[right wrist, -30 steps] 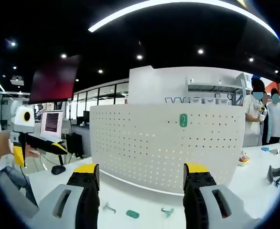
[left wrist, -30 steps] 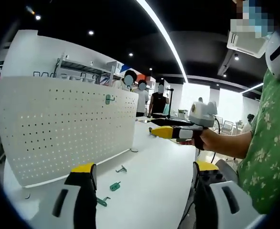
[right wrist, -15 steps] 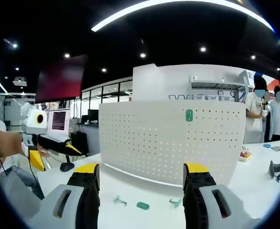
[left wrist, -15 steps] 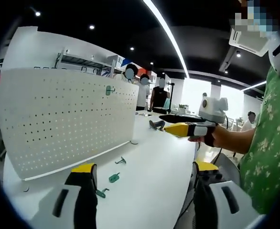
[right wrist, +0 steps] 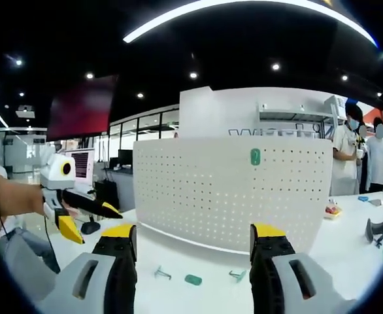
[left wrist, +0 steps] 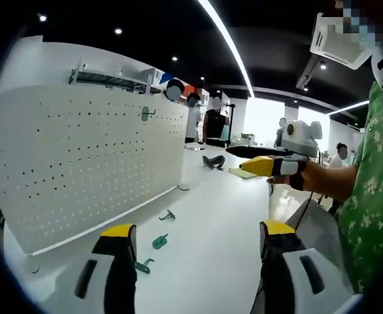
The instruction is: Insert the hook assembly into the mounting plate slot until the hook locks in place.
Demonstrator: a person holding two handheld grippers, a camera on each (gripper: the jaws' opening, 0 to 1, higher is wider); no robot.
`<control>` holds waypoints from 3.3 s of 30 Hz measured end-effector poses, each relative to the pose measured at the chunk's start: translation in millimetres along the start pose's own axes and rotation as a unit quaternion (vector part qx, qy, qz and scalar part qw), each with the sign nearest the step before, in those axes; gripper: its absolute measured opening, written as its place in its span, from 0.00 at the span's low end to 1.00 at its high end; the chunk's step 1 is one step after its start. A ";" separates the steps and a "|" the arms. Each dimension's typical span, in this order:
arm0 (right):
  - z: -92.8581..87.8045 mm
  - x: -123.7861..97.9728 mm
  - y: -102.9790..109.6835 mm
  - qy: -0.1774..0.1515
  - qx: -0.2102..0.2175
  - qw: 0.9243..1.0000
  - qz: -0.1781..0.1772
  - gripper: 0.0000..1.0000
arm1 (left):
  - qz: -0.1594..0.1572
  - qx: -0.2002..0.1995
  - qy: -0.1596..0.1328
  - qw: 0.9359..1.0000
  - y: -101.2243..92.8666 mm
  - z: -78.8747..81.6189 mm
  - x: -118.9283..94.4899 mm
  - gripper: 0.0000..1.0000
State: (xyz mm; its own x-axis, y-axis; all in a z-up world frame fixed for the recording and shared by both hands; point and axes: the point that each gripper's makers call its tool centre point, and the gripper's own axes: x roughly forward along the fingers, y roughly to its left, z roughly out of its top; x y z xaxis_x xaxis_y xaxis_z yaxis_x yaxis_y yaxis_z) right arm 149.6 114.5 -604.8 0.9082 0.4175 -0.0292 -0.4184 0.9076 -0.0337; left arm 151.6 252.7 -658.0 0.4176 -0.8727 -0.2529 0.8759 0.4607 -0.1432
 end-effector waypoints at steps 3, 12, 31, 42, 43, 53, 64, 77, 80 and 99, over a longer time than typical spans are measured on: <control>-0.9 -1.4 -2.3 0.001 0.000 1.000 -0.004 0.71 | -0.005 0.006 0.008 1.000 7.0 -2.8 9.1 0.76; -5.6 -2.1 -9.5 0.006 0.004 1.000 -0.016 0.71 | -0.023 0.025 0.043 0.999 23.1 -20.0 39.8 0.65; -8.8 -0.5 -25.1 0.011 0.008 0.999 -0.036 0.70 | -0.039 0.040 0.108 0.993 62.4 -57.4 92.8 0.52; -12.3 3.2 -28.7 0.012 0.012 0.999 -0.039 0.69 | -0.041 0.049 0.140 0.988 84.0 -66.9 120.4 0.42; -12.4 3.1 -29.5 0.012 0.011 0.999 -0.040 0.69 | -0.041 0.049 0.142 0.988 85.2 -67.7 122.0 0.41; -17.2 0.5 -38.2 0.017 0.015 0.998 -0.052 0.68 | -0.056 0.065 0.186 0.979 96.7 -87.8 141.3 0.36; -52.2 5.3 -29.6 0.076 0.028 0.996 -0.025 0.68 | -0.080 0.076 0.225 0.968 101.3 -106.5 156.1 0.34; -96.6 10.3 -7.9 0.165 0.049 0.985 0.028 0.70 | -0.104 0.090 0.254 0.957 106.3 -120.9 167.8 0.29; -103.7 10.5 -2.7 0.180 0.051 0.982 0.039 0.70 | -0.107 0.093 0.261 0.955 106.8 -123.4 167.6 0.28; -118.5 11.0 3.9 0.204 0.070 0.974 0.063 0.71 | -0.125 0.090 0.286 0.946 107.5 -134.6 175.0 0.18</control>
State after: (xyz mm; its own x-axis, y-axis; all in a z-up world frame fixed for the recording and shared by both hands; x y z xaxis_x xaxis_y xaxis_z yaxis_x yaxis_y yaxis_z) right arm 156.5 117.6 -723.6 0.7568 0.5004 -0.4206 -0.4951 0.8589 0.1311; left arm 286.4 171.3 -846.4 0.0380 -0.6974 -0.7157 0.9786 0.1709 -0.1146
